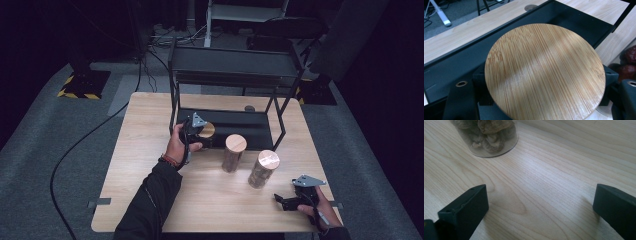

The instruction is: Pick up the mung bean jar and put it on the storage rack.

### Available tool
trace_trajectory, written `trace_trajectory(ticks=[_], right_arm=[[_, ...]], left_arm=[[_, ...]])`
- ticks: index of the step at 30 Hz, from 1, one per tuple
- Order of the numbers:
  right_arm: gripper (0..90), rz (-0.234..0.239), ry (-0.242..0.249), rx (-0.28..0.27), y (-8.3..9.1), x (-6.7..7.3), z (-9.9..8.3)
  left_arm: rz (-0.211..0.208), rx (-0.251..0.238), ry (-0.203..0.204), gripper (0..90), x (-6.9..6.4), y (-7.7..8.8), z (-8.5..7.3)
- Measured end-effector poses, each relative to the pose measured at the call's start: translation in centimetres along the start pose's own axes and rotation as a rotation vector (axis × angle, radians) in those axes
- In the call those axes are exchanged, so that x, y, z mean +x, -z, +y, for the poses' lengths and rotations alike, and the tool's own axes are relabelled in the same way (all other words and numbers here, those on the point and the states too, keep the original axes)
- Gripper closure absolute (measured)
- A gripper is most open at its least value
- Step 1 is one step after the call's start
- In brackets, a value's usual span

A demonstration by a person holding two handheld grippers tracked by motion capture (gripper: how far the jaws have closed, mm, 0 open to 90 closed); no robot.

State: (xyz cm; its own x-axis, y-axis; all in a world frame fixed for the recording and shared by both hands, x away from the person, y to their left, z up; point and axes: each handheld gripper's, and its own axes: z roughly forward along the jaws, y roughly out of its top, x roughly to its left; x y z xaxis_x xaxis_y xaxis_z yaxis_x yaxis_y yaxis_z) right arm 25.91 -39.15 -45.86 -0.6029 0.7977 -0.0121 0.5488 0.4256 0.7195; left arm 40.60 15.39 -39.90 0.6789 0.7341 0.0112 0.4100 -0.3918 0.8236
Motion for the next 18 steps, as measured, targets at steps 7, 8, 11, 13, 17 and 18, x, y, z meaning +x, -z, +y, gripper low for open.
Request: trace_trajectory(ticks=[7, 8, 11, 13, 17, 18], right_arm=[[0.0, 0.001, 0.001, 0.000, 0.0, 0.0, 0.0], [0.0, 0.002, 0.002, 0.000, 0.0, 0.0, 0.0], [0.0, 0.002, 0.002, 0.000, 0.0, 0.0, 0.0], [0.0, 0.002, 0.002, 0.000, 0.0, 0.0, 0.0], [0.0, 0.002, 0.002, 0.000, 0.0, -0.1, 0.0], [0.0, 0.002, 0.003, 0.000, 0.0, -0.1, 0.0]], left_arm=[[0.017, 0.006, 0.005, 25.3, -0.1, -0.9, 0.5], [0.018, 0.005, 0.010, 25.3, -0.1, -1.0, 0.5], [0.016, 0.004, 0.020, 25.2, 0.2, -1.3, 0.7], [0.022, 0.013, 0.009, 25.2, 0.1, -1.4, 1.0], [0.026, 0.005, 0.015, 25.2, 0.1, -1.7, 1.4], [0.029, 0.005, 0.011, 25.2, 0.2, -1.7, 1.5]])
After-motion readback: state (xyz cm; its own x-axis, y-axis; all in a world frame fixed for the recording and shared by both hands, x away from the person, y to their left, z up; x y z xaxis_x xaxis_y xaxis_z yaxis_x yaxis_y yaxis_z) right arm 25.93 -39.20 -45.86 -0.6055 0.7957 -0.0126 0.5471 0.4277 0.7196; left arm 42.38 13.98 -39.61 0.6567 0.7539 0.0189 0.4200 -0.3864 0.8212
